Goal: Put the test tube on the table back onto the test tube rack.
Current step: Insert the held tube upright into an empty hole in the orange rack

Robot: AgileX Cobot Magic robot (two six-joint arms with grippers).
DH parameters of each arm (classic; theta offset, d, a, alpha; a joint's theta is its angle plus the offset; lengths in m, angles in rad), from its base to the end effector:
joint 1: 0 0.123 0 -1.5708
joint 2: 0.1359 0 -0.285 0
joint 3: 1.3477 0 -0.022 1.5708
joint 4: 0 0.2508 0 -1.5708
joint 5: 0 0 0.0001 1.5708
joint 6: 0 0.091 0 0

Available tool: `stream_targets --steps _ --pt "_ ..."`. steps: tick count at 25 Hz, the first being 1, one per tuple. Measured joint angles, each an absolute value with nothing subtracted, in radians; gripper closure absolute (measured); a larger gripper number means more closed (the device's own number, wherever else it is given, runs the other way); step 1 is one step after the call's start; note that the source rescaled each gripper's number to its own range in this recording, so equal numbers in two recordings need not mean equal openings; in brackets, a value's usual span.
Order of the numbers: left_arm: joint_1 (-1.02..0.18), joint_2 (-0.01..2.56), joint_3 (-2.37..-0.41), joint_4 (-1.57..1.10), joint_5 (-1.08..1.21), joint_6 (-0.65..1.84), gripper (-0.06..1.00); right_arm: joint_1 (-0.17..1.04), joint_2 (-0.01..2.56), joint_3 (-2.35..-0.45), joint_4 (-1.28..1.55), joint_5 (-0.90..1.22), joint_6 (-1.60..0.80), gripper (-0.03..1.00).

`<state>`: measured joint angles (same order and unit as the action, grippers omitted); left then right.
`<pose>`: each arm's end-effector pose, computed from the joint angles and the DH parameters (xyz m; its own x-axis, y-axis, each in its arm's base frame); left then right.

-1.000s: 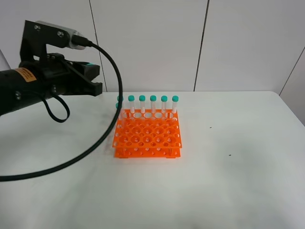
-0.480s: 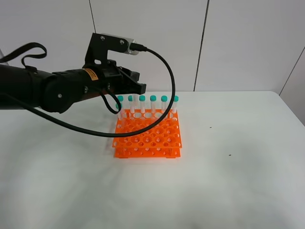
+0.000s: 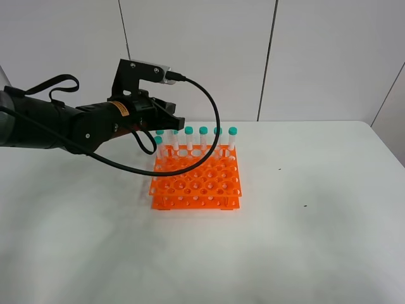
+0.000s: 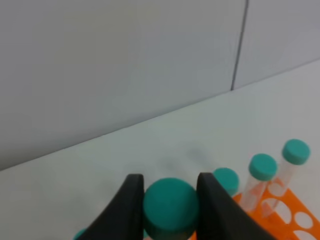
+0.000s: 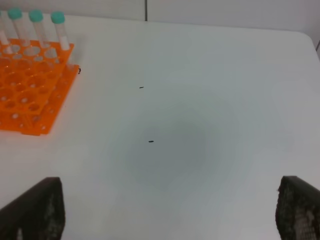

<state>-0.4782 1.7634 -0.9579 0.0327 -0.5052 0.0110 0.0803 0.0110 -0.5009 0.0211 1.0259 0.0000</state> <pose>0.3404 -0.1781 0.2249 -0.1691 0.1322 -0.9767 0.4809 0.8760 0.0354 -0.0019 0.0015 0.2804 -0.4334 -0.0239 -0.9009 -0.0917 0.9956 0.0177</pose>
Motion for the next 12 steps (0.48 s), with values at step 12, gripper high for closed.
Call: stream_targets --steps 12 --pt "-0.477 1.854 -0.958 0.039 -0.589 0.000 0.93 0.080 0.011 -0.501 0.021 1.026 0.000 -0.02"
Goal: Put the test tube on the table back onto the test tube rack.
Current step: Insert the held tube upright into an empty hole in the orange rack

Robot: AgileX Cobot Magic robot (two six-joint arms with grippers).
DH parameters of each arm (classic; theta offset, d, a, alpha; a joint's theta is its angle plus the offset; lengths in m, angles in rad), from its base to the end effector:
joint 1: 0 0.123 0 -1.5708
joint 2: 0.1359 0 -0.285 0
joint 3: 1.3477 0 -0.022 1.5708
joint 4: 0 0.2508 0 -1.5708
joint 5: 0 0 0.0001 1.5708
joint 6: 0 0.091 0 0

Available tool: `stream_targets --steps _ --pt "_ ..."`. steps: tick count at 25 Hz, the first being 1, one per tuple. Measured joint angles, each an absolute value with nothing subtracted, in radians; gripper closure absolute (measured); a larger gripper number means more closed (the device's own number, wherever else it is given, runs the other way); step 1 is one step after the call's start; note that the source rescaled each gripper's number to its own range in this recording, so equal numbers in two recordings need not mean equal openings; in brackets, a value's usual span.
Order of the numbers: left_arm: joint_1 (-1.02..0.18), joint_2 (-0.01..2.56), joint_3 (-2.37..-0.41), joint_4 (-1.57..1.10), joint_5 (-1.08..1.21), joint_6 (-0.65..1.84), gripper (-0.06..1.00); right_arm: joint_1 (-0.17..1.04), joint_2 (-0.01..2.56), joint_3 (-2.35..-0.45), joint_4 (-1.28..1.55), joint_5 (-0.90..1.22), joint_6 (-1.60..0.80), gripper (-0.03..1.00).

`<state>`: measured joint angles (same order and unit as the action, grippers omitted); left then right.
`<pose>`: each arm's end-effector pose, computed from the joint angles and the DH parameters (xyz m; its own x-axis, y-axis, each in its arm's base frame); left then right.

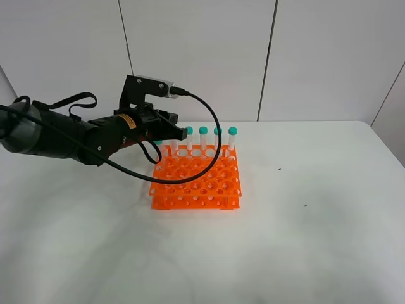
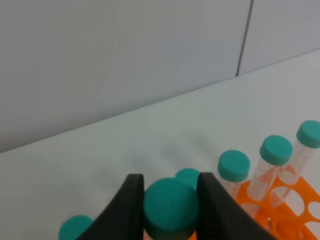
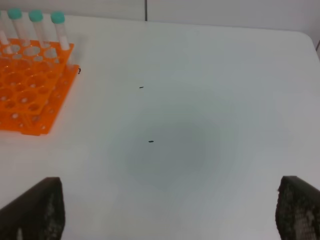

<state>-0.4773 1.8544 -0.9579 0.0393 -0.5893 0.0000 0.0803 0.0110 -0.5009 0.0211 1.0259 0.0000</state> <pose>0.3489 -0.1827 0.1970 -0.1784 0.1290 -0.9755 0.4843 0.8745 0.0271 -0.0019 0.0015 0.2804 -0.4334 -0.0239 -0.9009 -0.0917 0.9956 0.0177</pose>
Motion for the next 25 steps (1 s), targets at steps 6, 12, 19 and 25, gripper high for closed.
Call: stream_targets --steps 6,12,19,25 --pt "-0.477 1.887 -0.958 0.039 -0.600 0.000 0.93 0.080 0.011 -0.501 0.021 1.026 0.000 -0.02" --pt "-0.477 1.891 -0.958 0.039 -0.600 0.000 0.93 0.080 0.011 -0.501 0.021 1.026 0.000 -0.02" --pt "-0.477 1.948 -0.958 0.039 -0.612 0.000 0.93 0.080 0.011 -0.501 0.021 1.026 0.000 -0.02" --pt "-0.477 1.957 -0.958 0.039 -0.627 0.000 0.93 0.080 0.011 -0.501 0.021 1.026 0.000 -0.02"
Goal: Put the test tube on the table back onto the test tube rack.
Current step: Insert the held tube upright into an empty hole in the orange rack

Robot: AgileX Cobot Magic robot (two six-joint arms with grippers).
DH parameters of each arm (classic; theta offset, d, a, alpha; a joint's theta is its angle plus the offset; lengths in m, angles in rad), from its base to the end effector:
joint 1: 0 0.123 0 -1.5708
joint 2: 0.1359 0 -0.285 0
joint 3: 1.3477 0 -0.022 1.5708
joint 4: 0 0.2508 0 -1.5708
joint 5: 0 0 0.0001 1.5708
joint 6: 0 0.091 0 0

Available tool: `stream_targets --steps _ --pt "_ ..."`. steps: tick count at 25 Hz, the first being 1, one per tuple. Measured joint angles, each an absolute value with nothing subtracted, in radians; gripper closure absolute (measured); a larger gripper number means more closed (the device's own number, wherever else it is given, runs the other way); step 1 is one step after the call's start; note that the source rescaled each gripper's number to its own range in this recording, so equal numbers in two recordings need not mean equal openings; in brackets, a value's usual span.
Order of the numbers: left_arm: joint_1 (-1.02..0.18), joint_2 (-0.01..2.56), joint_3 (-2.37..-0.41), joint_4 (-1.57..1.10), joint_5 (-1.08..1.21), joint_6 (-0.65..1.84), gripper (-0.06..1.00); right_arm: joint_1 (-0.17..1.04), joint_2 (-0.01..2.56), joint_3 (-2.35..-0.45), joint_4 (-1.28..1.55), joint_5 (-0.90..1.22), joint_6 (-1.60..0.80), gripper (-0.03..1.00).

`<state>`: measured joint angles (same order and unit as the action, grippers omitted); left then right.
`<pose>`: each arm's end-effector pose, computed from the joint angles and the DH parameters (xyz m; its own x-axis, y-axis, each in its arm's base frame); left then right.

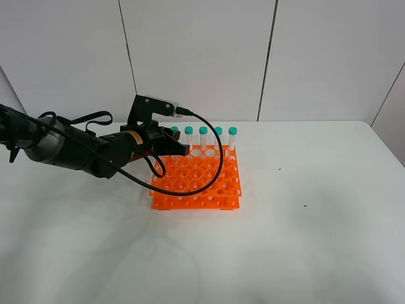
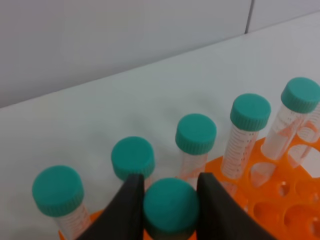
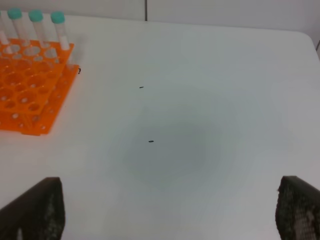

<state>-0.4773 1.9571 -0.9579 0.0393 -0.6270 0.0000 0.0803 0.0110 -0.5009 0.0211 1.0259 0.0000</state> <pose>0.3546 -0.1858 0.1595 -0.2347 0.1572 -0.9593 0.4866 0.8733 0.0240 -0.0019 0.0015 0.2804 -0.4334 -0.0239 -0.9009 -0.0917 0.9956 0.0177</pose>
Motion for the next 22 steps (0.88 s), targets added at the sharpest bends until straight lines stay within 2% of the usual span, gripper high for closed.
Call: stream_targets --steps 22 --pt "-0.477 1.993 -0.958 0.039 -0.659 0.000 0.93 0.080 0.011 -0.501 0.021 1.026 0.005 -0.02"
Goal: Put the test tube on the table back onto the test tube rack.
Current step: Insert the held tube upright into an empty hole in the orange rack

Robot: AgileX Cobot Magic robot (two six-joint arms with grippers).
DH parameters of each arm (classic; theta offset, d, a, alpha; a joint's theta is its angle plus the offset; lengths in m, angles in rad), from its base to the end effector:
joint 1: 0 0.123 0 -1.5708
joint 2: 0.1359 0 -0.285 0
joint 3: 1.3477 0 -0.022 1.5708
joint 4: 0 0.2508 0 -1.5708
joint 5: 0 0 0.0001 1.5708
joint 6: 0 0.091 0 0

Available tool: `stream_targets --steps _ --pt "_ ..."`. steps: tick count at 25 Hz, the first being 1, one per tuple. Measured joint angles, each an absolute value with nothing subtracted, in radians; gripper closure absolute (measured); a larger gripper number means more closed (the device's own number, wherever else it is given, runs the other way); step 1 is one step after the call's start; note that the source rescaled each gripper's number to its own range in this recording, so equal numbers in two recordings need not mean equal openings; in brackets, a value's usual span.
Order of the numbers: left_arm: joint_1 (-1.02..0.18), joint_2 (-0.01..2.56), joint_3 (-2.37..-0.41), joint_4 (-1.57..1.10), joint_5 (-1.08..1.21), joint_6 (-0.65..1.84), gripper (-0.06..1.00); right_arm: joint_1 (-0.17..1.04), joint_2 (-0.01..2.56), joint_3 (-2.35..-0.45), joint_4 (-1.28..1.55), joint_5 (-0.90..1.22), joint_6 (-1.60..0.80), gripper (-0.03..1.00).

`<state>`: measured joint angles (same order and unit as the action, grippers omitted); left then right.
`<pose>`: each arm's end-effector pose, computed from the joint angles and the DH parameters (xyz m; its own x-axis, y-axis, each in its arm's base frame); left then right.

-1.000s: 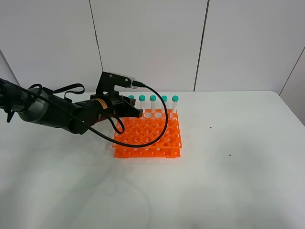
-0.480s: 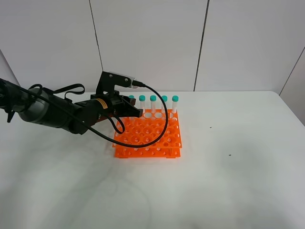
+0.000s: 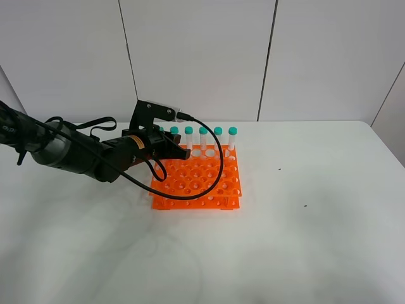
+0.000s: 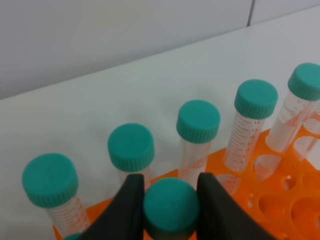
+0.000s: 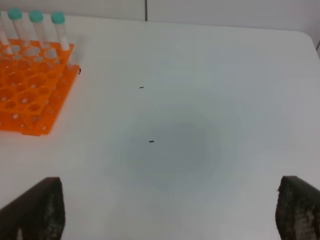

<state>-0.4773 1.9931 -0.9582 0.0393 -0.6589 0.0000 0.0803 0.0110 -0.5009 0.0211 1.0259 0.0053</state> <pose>0.3564 -0.1868 0.1479 -0.2383 0.1582 -0.9582 0.4874 0.8729 0.0229 -0.0019 0.0015 0.2804 -0.4339 -0.0186 -0.9008 -0.0894 0.9957 0.0225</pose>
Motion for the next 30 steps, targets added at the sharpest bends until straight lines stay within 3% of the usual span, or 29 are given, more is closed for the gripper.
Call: stream_targets --steps 21,23,26,28,30 --pt "-0.477 2.017 -0.959 0.039 -0.678 0.000 0.93 0.080 0.011 -0.501 0.021 1.026 0.005 -0.02" --pt "-0.477 2.017 -0.959 0.039 -0.678 0.000 0.85 0.080 0.011 -0.501 0.021 1.026 0.005 -0.02" --pt "-0.477 2.017 -0.959 0.040 -0.679 -0.020 0.58 0.080 0.011 -0.501 0.021 1.026 0.005 -0.02" --pt "-0.477 2.017 -0.959 0.042 -0.679 -0.033 0.46 0.080 0.011 -0.501 0.021 1.026 0.005 -0.02" --pt "-0.477 2.016 -0.959 0.043 -0.679 -0.037 0.40 0.080 0.011 -0.501 0.021 1.026 0.005 -0.02"
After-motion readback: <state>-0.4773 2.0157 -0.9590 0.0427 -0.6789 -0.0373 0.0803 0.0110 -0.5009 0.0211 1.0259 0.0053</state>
